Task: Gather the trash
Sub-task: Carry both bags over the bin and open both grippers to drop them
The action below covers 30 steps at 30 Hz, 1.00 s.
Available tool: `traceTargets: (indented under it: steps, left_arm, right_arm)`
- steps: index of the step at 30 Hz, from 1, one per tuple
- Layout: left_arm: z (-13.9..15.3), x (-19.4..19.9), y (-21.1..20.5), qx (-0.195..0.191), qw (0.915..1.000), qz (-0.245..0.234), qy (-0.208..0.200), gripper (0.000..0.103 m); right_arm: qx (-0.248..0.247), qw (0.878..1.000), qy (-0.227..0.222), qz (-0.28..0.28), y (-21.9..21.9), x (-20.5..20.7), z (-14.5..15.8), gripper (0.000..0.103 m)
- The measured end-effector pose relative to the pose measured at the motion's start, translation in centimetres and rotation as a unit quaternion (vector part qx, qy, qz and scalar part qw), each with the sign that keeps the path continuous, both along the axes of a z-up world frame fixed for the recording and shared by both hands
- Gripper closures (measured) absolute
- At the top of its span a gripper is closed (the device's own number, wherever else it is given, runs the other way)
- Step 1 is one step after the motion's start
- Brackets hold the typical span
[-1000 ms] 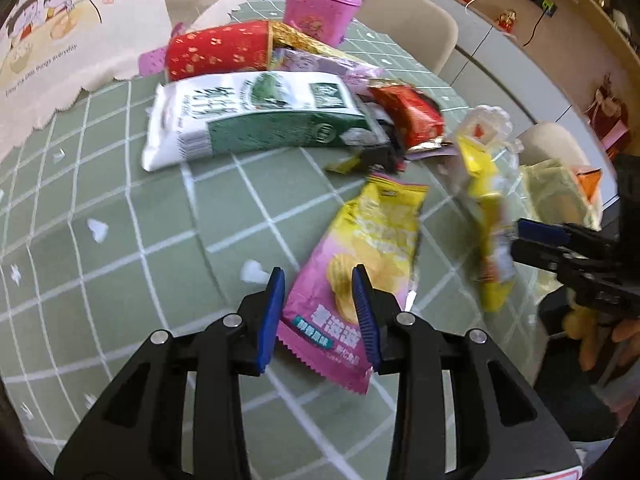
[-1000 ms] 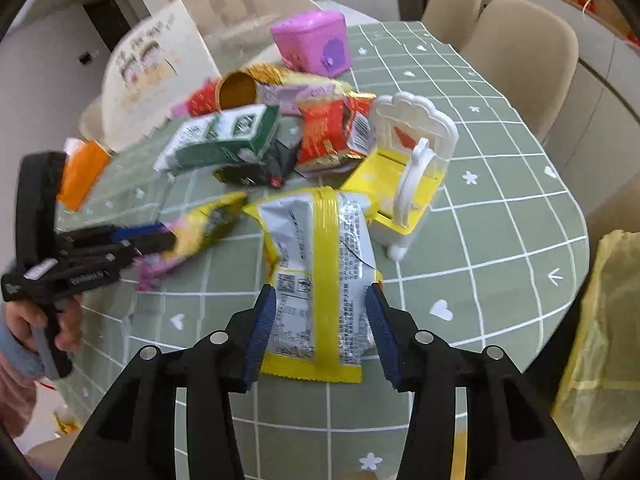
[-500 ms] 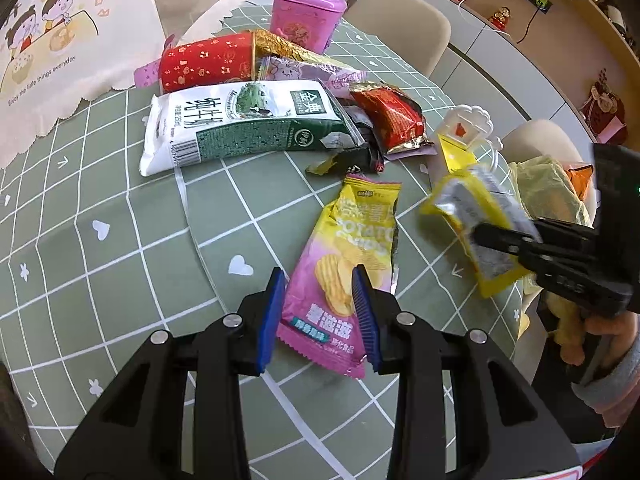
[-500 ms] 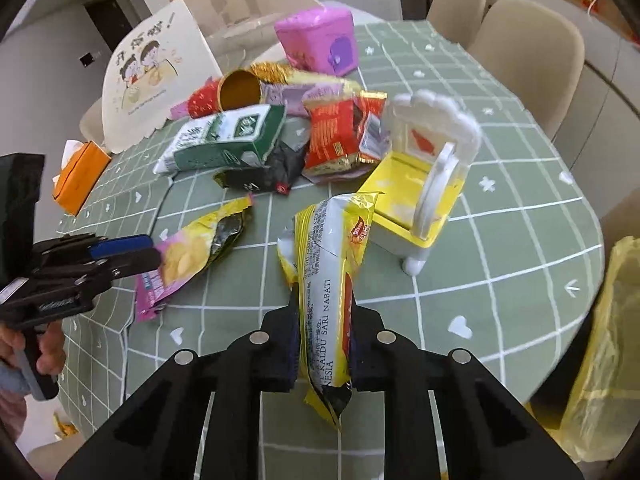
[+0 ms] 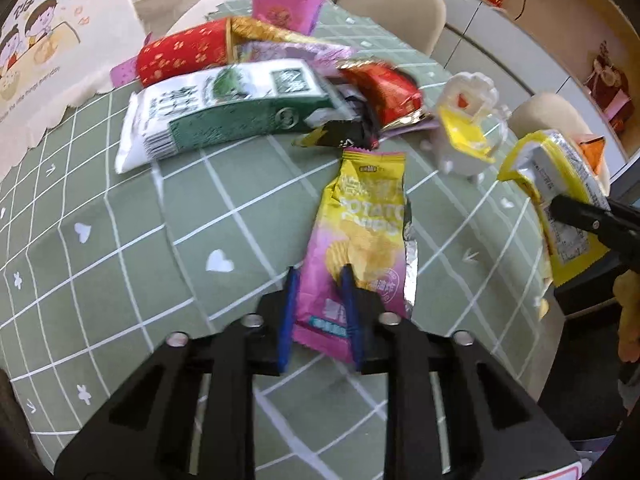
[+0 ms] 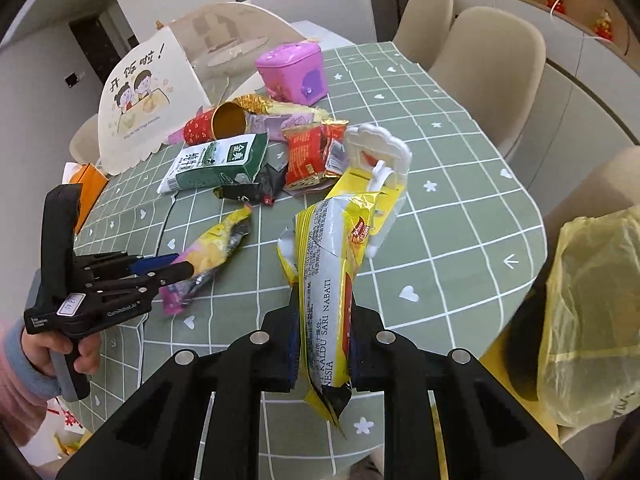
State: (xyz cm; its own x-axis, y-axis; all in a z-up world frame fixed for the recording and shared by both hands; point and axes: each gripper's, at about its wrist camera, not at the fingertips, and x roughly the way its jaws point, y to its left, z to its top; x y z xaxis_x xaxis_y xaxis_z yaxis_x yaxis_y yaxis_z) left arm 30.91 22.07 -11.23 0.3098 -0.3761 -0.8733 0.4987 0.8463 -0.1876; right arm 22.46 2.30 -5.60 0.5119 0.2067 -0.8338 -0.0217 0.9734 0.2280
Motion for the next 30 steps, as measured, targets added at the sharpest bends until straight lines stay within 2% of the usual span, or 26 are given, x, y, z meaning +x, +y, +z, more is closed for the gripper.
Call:
traceTargets:
  steps: [3, 9, 14, 21, 25, 30]
  left_arm:
    - [1.8, -0.4, -0.4, -0.012, 0.9998, 0.000, -0.014, 0.096]
    - [7.0, -1.4, -0.7, -0.048, 0.9964, 0.030, -0.064, 0.097]
    - [10.2, -2.3, -3.6, -0.070, 0.9907, 0.049, -0.106, 0.097]
    - [13.8, -6.2, -12.1, -0.094, 0.9839, 0.076, -0.131, 0.097]
    - [15.2, -8.7, -18.1, -0.098, 0.9824, 0.050, -0.151, 0.097]
    - [15.7, -10.1, -25.3, -0.123, 0.9825, 0.006, -0.140, 0.097]
  right_arm:
    - [-0.008, 1.000, -0.011, 0.004, -0.3, -0.4, 0.9, 0.085]
    - [-0.008, 0.999, -0.041, 0.018, -2.0, -1.5, 3.1, 0.085]
    - [-0.012, 0.997, -0.077, 0.024, -6.6, -3.4, 5.4, 0.085]
    - [-0.029, 0.990, -0.132, 0.027, -15.8, -6.8, 8.9, 0.085]
    - [-0.050, 0.986, -0.157, 0.003, -22.2, -9.0, 10.6, 0.085]
    - [-0.079, 0.981, -0.174, -0.027, -28.9, -11.2, 11.5, 0.085]
